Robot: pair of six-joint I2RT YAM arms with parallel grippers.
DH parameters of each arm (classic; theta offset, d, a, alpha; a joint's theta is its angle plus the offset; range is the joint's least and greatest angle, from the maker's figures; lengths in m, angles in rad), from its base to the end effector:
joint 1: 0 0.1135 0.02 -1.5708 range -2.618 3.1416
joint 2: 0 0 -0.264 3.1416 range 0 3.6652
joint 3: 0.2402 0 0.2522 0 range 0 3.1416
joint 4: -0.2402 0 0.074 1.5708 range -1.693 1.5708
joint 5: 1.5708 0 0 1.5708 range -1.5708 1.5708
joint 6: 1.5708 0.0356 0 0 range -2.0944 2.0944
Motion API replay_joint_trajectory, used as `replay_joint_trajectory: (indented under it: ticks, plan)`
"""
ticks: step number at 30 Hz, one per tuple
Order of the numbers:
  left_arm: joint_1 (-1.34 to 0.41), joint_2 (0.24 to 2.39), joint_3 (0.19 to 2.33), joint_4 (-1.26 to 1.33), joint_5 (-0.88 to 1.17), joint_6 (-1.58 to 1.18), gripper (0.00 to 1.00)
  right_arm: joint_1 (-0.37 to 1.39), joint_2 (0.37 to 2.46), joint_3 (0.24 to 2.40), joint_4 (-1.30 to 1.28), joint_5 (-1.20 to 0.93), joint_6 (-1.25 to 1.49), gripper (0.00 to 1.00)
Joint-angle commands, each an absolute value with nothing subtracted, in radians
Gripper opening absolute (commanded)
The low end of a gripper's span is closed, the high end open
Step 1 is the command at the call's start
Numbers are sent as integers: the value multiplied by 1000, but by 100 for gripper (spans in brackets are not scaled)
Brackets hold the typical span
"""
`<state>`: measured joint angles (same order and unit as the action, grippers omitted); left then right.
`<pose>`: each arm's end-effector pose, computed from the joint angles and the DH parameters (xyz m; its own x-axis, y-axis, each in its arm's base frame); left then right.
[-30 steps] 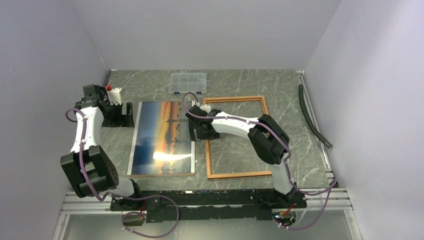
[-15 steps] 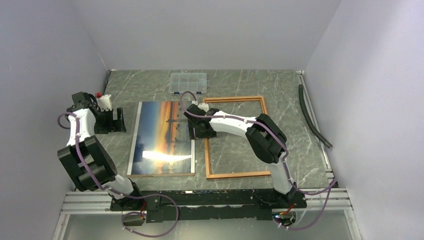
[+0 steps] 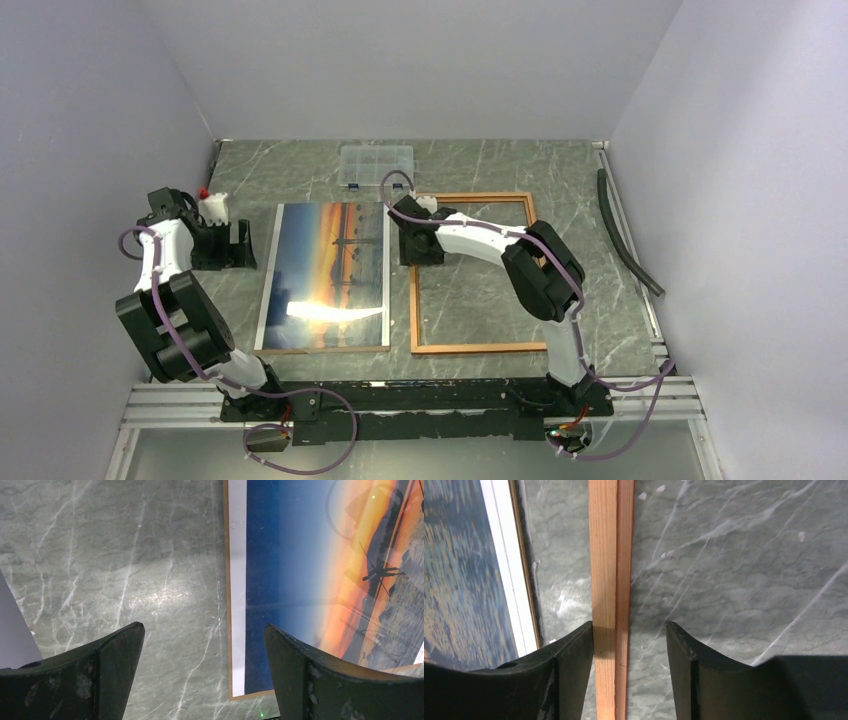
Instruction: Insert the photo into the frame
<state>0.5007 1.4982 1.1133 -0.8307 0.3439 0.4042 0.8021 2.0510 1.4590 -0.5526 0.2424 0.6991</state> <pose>0.2582 0.1276 0.2396 -0.8935 -0.0669 -0.4441 0.0025 0.9881 -0.1539 0.3006 0.2985 0.1619 -0.8892 -0.0208 -0.4571 -0.0739 0.9924 0.0987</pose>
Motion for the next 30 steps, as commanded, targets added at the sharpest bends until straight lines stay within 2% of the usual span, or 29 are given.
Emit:
replay_joint_trajectory:
  ticks: [1, 4, 7, 9, 12, 14, 16, 21, 30]
  plan:
    - [502, 1500, 1099, -814, 397, 429, 95, 790, 2039, 1457, -522, 254, 665, 54]
    - [501, 1516, 1091, -799, 405, 427, 95, 786, 2063, 1507, -540, 273, 656, 49]
    - [497, 1536, 1089, -781, 403, 426, 95, 777, 2057, 1545, -563, 299, 646, 49]
    - [485, 1552, 1090, -762, 383, 425, 95, 777, 2036, 1575, -603, 333, 652, 54]
    - [473, 1589, 1097, -740, 348, 412, 95, 795, 1981, 1579, -627, 344, 675, 71]
    - [468, 1612, 1100, -723, 341, 401, 90, 815, 1937, 1550, -597, 317, 693, 79]
    - [461, 1636, 1097, -702, 328, 397, 84, 829, 1916, 1526, -555, 267, 706, 82]
    - [451, 1659, 1084, -644, 280, 377, 75, 861, 1978, 1551, -517, 132, 737, 84]
    - [425, 1680, 1017, -585, 241, 374, 63, 871, 2061, 1550, -477, 71, 762, 84]
